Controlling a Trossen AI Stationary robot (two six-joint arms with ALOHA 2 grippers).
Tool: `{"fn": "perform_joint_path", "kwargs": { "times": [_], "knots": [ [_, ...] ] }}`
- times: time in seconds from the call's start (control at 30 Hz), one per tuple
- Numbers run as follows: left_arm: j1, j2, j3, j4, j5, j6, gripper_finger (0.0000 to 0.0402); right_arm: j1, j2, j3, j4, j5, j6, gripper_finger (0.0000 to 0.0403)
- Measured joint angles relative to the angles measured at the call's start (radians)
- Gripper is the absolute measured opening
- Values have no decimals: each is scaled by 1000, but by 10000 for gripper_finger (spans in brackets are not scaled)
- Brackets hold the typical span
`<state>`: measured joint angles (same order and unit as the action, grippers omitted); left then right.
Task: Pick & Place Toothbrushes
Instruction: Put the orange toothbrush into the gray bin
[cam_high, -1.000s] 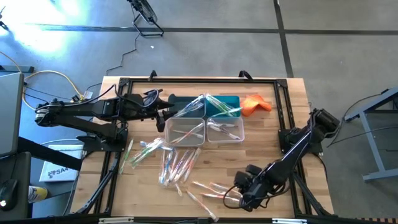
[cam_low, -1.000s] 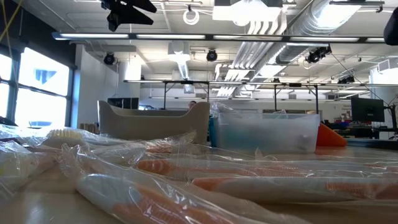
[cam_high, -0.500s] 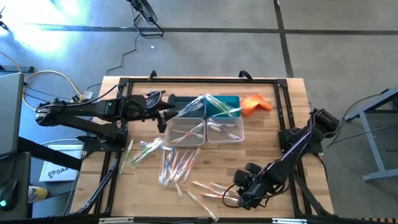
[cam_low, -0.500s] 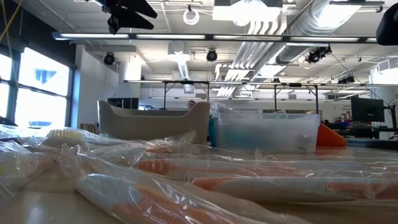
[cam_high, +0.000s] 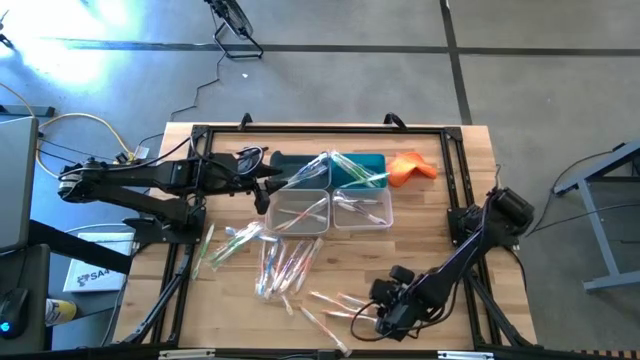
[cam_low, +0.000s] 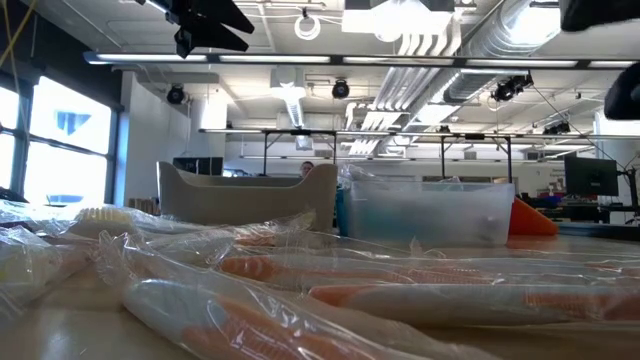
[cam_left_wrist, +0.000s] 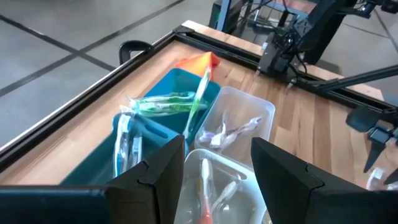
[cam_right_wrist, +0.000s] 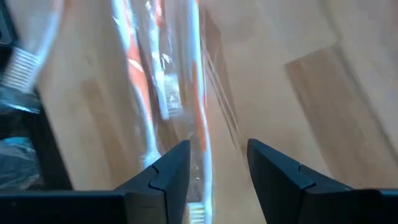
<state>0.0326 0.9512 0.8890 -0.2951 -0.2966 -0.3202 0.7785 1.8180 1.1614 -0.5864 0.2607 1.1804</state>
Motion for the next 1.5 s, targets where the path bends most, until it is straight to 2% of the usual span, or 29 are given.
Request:
{"fn": "perform_joint_path", "kwargs": {
  "times": [0.37, 0.77, 1.1, 1.27, 1.5],
  "knots": [
    [0, 0, 0, 0, 0, 0, 182, 1, 102, 1, 98, -75, 1, 153],
    [0, 0, 0, -1, 0, 0, 182, 1, 115, 3, 98, -52, 1, 149],
    [0, 0, 0, -2, 0, 0, 182, 1, 117, 0, 80, -32, 8, 64],
    [0, 0, 0, -2, 0, 0, 182, 1, 117, 1, 63, -25, 70, 18],
    [0, 0, 0, -2, 0, 0, 182, 1, 117, 1, 63, -24, 73, 11]
  ]
}}
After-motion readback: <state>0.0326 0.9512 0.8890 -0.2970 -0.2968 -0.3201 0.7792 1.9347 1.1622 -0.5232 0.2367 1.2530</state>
